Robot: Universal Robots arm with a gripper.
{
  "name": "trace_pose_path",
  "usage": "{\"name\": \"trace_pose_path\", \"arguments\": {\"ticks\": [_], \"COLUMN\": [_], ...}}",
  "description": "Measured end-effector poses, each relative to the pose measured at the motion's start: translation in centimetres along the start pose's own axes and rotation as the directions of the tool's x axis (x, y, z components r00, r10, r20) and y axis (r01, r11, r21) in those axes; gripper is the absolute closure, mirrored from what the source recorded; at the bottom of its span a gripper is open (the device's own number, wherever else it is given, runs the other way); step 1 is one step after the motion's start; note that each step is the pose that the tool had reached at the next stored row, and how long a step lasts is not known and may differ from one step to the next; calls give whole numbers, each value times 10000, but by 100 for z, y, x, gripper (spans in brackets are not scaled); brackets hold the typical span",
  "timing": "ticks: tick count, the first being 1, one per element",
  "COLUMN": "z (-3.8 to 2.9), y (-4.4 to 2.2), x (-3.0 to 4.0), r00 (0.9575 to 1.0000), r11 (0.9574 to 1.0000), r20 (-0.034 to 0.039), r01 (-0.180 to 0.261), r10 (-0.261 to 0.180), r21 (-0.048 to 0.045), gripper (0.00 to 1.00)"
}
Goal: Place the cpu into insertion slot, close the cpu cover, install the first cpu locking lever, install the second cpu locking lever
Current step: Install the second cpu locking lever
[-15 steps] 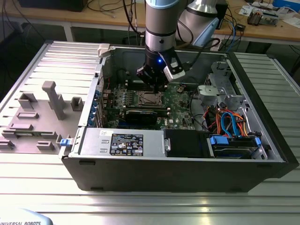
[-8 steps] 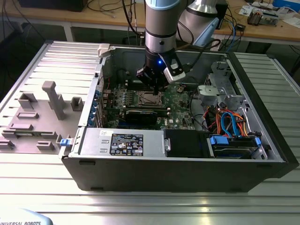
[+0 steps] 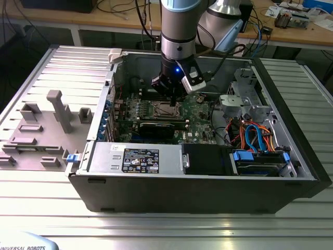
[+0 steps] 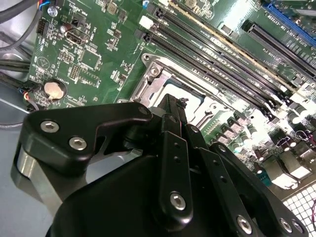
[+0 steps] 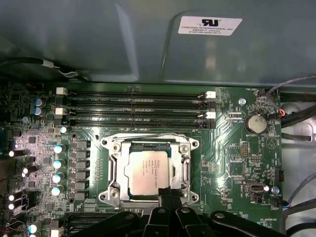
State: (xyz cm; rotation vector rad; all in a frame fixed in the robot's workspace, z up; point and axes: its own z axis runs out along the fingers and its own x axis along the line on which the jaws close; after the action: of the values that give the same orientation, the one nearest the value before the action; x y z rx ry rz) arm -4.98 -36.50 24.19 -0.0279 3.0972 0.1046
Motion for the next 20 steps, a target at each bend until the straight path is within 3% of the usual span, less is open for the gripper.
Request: {"name": "trace_pose_path", "arguments": {"ticks": [14,20], "z": [-2,-5], "y": [-31,-75], "x": [0,1], "r00": [10000,10000], "r11": [10000,10000], "r20": [0,0], "r01": [1,0], "r10": [-1,0], "r21": [1,0], "gripper": [89,89]}}
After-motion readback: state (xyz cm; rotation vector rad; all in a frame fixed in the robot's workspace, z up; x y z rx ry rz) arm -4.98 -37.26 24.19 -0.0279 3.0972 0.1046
